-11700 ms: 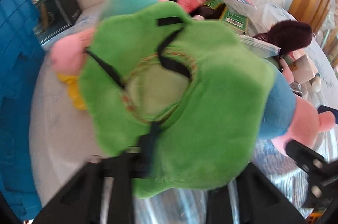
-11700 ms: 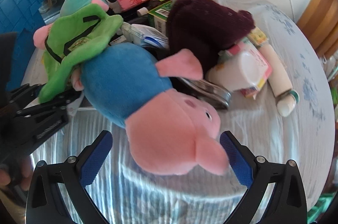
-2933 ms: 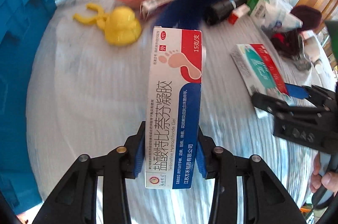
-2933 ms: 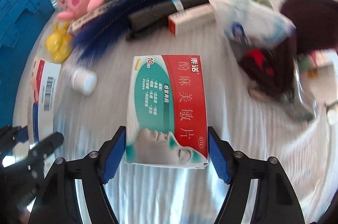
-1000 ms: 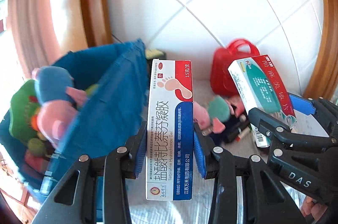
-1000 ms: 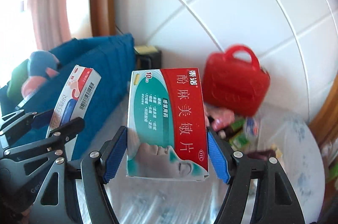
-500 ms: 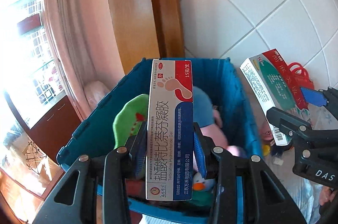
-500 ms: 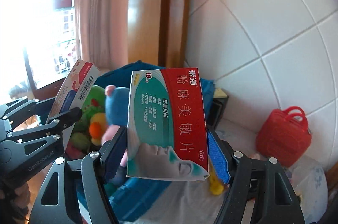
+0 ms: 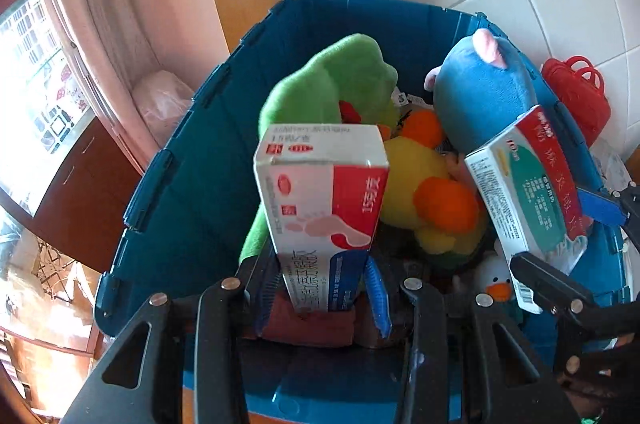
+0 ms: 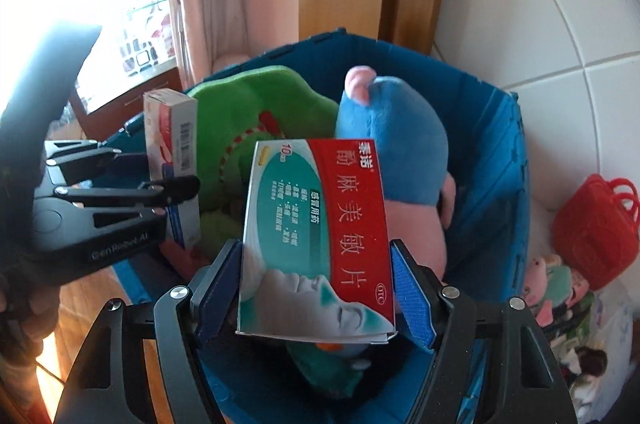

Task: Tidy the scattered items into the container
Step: 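Carry the ointment box with the left tool while the right tool carries the medicine box to the crate, then release the ointment box into the crate with the left tool while the right tool releases the medicine box, then move both tools back from the crate toward the remaining items on the bed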

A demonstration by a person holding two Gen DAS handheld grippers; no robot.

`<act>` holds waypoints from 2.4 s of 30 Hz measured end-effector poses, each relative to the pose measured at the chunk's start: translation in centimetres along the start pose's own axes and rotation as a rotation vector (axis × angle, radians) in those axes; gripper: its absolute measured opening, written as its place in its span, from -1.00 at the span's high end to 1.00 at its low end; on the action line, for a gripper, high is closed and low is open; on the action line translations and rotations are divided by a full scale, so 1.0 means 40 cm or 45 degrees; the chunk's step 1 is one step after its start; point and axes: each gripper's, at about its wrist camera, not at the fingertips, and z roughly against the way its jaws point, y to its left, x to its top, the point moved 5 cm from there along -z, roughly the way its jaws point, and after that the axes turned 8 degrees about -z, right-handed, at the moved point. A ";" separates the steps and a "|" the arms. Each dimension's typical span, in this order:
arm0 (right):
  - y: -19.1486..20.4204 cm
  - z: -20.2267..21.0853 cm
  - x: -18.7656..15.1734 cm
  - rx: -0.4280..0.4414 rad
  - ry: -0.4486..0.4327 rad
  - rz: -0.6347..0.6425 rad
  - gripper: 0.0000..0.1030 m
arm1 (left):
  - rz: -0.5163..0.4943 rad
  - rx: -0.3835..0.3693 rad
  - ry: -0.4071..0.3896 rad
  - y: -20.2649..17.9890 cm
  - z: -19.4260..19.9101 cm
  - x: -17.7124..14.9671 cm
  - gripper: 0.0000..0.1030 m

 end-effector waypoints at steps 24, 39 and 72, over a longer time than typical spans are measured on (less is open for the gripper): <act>-0.117 -0.203 0.014 -0.242 0.342 -0.047 -0.63 | -0.073 -0.068 0.106 -0.055 -0.075 0.066 0.08; -0.108 -0.033 0.002 -0.141 0.129 -0.130 -1.00 | 0.014 -0.089 -0.157 -0.037 0.092 0.012 -0.02; -0.757 0.463 -0.410 -0.464 -0.315 -0.655 -1.00 | -0.167 -0.258 -0.593 -0.789 0.327 0.037 -0.33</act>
